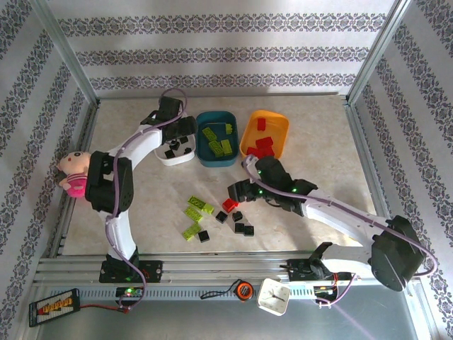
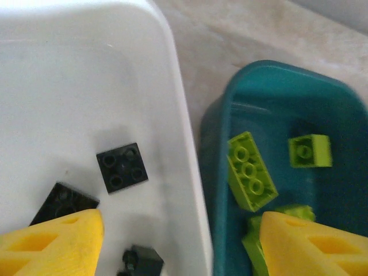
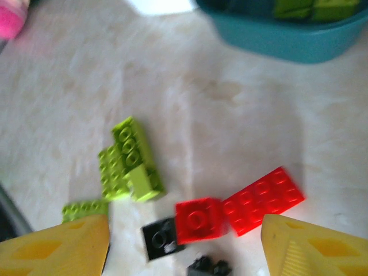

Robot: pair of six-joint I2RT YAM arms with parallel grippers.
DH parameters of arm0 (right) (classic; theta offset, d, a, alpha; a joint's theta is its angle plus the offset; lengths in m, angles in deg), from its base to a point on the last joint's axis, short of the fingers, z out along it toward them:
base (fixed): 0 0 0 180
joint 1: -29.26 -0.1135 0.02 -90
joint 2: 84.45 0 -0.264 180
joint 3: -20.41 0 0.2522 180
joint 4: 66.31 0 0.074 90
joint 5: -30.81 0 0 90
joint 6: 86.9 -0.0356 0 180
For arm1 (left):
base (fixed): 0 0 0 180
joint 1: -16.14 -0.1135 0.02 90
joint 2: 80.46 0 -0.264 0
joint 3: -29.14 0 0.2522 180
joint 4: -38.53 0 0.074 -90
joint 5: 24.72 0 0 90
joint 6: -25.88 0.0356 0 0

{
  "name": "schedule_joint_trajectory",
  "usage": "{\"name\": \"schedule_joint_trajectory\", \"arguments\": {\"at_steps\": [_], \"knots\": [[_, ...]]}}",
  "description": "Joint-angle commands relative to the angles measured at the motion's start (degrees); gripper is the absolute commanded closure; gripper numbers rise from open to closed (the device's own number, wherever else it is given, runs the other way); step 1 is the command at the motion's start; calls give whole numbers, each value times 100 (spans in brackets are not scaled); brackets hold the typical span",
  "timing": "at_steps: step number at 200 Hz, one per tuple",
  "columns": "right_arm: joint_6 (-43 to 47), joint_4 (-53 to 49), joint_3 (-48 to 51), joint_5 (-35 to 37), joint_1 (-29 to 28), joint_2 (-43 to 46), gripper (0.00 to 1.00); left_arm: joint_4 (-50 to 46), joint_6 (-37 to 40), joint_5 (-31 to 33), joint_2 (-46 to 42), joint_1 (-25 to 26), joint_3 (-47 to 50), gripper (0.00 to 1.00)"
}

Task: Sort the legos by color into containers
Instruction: Place the lego in the container, then pick up the lego from the bottom-center of the table.

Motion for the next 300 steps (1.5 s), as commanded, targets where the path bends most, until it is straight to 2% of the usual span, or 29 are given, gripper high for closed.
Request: {"name": "schedule_joint_trajectory", "arguments": {"at_steps": [1,35,42,61,100,132,204,258,300], "knots": [[387,-399,-322,85,-455,-249,29,304,-191,-337,-1087,-29,486,25],[551,-471,-606,69,-1148,-849,29,513,-366,-465,-2561,-30,1833,18],[601,-490,-668,87,-1274,-983,29,519,-405,-468,-2877,-25,2123,11],[723,-572,-806,135,-1605,-1361,29,396,-445,-431,-3706,-25,2835,0],[863,-687,-1101,330,-2212,-2050,28,-306,-399,-183,-5164,-25,3735,0],[873,-691,-1277,712,-2624,-2423,27,-708,-351,9,-5908,-40,4148,0],[889,-727,-1549,1759,-3163,-3142,27,-968,-406,130,-6322,-34,4476,0],[872,-577,-1566,2095,-3160,-3323,38,-935,-464,143,-6323,-39,4527,0],[870,-432,-1493,2107,-3007,-3329,53,-929,-551,163,-6320,-34,4599,0]]}}
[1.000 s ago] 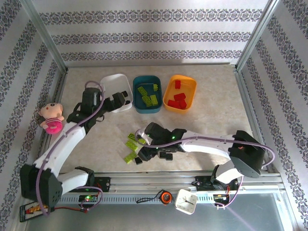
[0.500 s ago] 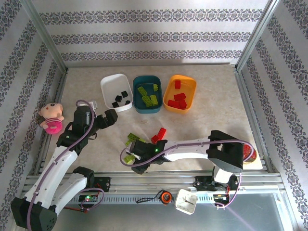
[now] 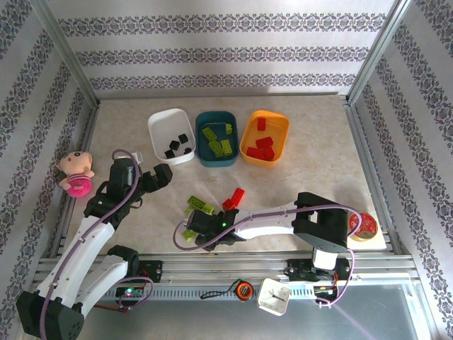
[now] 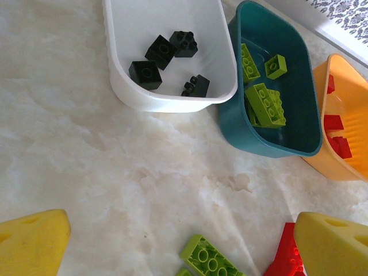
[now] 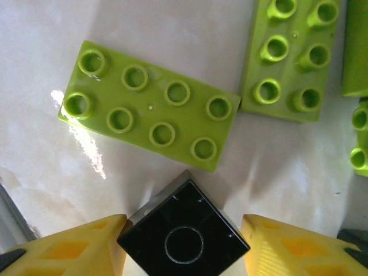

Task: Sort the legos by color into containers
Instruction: Pick up the lego from the bottom-center of the table.

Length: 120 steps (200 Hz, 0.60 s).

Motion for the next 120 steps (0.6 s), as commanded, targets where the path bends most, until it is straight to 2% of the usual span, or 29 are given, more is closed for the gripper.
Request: {"name": "schedule_joint_trajectory", "arguments": {"at_steps": [1,29,71,99,120], "knots": [[-9,114,-20,186,84,-34,53,-105,-122,105,-57,-34,98,0],[-51,191,259,82,232,376,62,-65,-180,37,-62,-38,173,0],[-83,117,615,-110,573,1577,67,89,-384,25,-98,-34,430,0],[-78,130,424,-498,1190,2101,68,217,-412,-59,-192,-36,587,0],[67,188,-140,-744,1690,1888,69,278,-487,-77,-296,-34,726,0]]}}
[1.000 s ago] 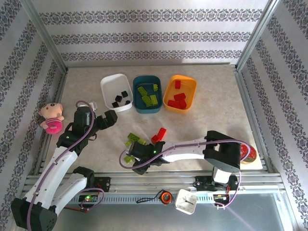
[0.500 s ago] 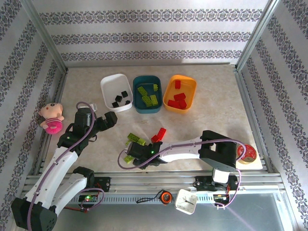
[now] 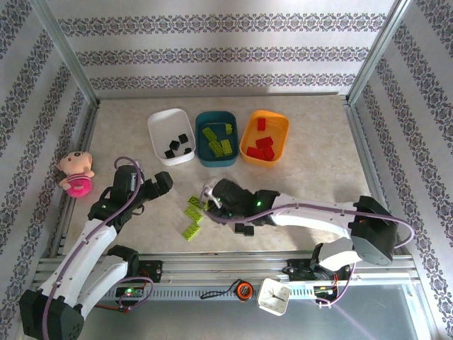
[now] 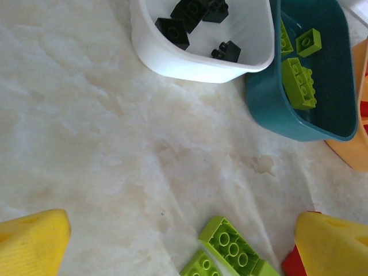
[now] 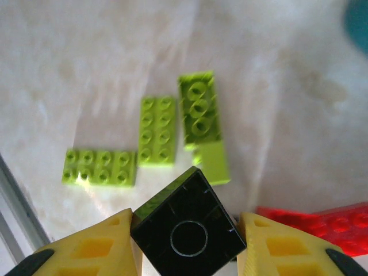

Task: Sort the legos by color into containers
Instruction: Pick up the lego from the bottom-center of the table, then place the lego in the container, then pick up the lego from the middle-left of the table.

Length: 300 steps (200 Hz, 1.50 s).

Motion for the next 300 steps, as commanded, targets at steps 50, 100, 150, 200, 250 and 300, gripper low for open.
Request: {"name": "schedule_joint_trajectory", "arguments": {"at_steps": [50,100,150,200,250,300], "knots": [[115,249,-2787,-964,1166,-2033,70,284,-291,-207,-366,-41,398,0],[-268,-102,-5338,-1255,1595,-4252,68,239,-276,-438,-459,-36,517,0],[-624,-272,-6835,-1505,1796,-5369,42,121,-167,-523,-575,-37,559,0],[-680,29,-6429,-1498,1869,-4806,29,283,-74,-813,-448,-37,529,1],[-984,1231,-3503,-1324,2146,-2841,28,863,-55,-916,513,783,276,8],[-1057,1459,-950,-1070,2638,-968,28,1242,79,-354,2176,2672,-444,17]]}}
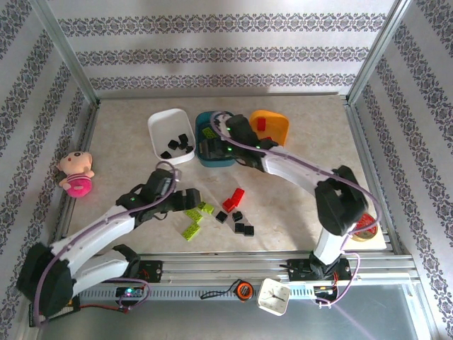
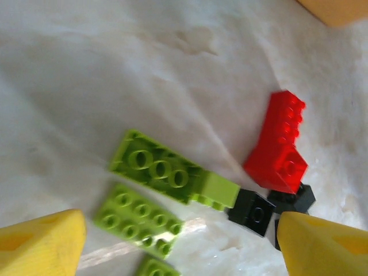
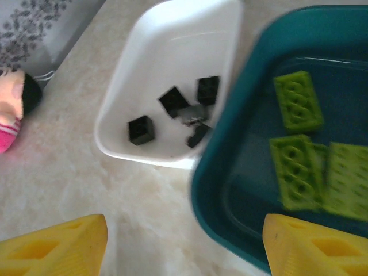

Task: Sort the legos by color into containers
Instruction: Pick up the lego from the middle-left of the table.

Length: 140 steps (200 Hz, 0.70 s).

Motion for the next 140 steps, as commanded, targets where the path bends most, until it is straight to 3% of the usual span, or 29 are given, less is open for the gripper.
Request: {"name": "schedule_joint_trajectory", "arguments": {"at_steps": [1,50,99,140], "knots": [[-118,255,919,209,208,728,28,459,191,283,605,689,-401,17],[-227,259,2200,292,684,2014,28,45,633,501,2114,1916,-1256,31],[-264,297,2563,246,871,2436,28,-284,848,831,2812,2186,-1689,41],[-267,289,2674,189,953,2580,28,-294,899,1111,3092,2278,-1735,41]]}}
